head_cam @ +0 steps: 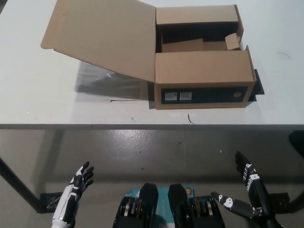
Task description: A small storge box is placed at the center of the table and the robot uses its left hand to push the lid and close it
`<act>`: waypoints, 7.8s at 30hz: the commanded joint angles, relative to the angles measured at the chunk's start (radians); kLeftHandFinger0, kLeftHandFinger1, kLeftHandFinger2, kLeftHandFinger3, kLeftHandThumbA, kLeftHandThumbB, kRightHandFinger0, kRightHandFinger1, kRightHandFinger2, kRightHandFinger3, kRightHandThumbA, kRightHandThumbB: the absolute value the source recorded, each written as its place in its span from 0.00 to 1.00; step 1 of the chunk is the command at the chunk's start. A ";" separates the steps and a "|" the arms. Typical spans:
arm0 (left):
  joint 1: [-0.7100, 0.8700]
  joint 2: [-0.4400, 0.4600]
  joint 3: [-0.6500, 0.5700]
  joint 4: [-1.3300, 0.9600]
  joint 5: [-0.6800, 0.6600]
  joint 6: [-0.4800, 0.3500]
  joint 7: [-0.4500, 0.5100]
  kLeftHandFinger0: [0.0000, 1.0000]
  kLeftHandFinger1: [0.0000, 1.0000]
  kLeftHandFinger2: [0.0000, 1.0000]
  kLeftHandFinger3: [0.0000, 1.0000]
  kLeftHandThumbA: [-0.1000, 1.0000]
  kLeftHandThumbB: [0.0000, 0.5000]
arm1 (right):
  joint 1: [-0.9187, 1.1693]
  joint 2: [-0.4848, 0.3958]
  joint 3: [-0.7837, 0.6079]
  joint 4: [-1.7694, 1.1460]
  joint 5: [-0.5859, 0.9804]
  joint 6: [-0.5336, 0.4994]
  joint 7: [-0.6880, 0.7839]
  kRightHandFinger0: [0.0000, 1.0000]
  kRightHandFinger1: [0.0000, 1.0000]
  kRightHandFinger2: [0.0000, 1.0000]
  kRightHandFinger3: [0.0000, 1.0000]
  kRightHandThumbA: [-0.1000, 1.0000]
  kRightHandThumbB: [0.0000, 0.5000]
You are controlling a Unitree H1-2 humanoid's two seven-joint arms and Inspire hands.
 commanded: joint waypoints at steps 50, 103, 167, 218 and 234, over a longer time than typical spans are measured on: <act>0.073 -0.007 0.002 -0.117 -0.090 -0.059 -0.082 1.00 1.00 1.00 1.00 1.00 0.83 | 0.014 -0.005 0.002 0.008 0.005 -0.076 0.035 1.00 1.00 1.00 1.00 1.00 0.63; -0.126 0.029 0.098 -0.559 -0.976 0.465 -0.135 1.00 1.00 1.00 1.00 1.00 0.84 | 0.012 0.003 0.002 -0.002 -0.010 -0.076 0.016 1.00 1.00 1.00 1.00 1.00 0.63; -0.618 -0.047 0.291 0.080 -0.853 0.675 -0.117 1.00 1.00 1.00 1.00 1.00 0.60 | -0.017 -0.008 0.006 -0.008 -0.047 -0.076 -0.016 1.00 1.00 1.00 1.00 1.00 0.57; -0.934 -0.285 0.048 0.417 -0.400 0.584 -0.096 1.00 1.00 1.00 1.00 1.00 0.72 | 0.020 -0.019 0.032 -0.081 -0.005 -0.076 0.033 1.00 1.00 1.00 1.00 1.00 0.53; -0.854 -0.185 -0.055 -0.570 -0.466 0.806 -0.181 1.00 1.00 1.00 1.00 1.00 0.78 | 0.021 -0.014 0.029 -0.078 -0.004 -0.068 0.036 1.00 1.00 1.00 1.00 1.00 0.62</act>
